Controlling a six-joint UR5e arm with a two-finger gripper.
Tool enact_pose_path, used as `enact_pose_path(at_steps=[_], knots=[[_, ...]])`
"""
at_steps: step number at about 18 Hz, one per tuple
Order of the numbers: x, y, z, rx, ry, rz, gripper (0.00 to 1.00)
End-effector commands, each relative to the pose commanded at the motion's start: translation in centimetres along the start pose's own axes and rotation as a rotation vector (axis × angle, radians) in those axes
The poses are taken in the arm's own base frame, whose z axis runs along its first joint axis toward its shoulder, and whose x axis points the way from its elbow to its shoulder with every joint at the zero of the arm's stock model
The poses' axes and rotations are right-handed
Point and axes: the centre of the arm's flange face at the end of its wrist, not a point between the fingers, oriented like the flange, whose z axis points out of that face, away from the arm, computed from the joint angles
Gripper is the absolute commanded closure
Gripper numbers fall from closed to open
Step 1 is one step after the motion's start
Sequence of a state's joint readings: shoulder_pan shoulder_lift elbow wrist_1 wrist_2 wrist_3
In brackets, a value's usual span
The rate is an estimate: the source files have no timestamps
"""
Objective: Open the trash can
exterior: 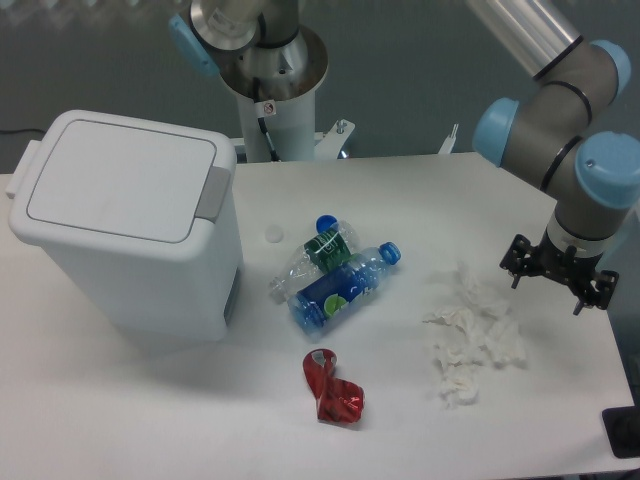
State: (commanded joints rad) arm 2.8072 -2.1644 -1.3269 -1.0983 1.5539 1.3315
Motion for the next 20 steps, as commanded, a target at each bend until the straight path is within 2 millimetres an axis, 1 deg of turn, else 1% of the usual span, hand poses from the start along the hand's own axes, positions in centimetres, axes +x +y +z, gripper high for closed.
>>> enact_pose_path(at_steps=[8, 11, 12, 14, 15, 16, 18, 19, 20], knots=[[0.4, -0.7, 0.0, -0.003, -0.001, -0.003, 0.0], [1.5, -1.6, 0.6, 0.003, 0.017, -0.028, 0.0], [2.0, -1.8, 0.5, 0.007, 0.017, -0.025, 0.0], [3.6, -2.2, 0.8, 0.032, 0.02, -0.021, 0.0], [4.6, -2.6, 0.5, 0.057, 0.004, -0.014, 0.0], [5.3, -2.6, 0.1, 0.082, -0.008, -0.017, 0.0], [5.9, -2.8, -1.6, 0.102, -0.022, -0.086, 0.0], [6.4, -3.5, -2.6, 0.109, -0.03, -0.116, 0.0], [7.1, -4.6, -4.0, 0.126, -0.043, -0.138, 0.0]])
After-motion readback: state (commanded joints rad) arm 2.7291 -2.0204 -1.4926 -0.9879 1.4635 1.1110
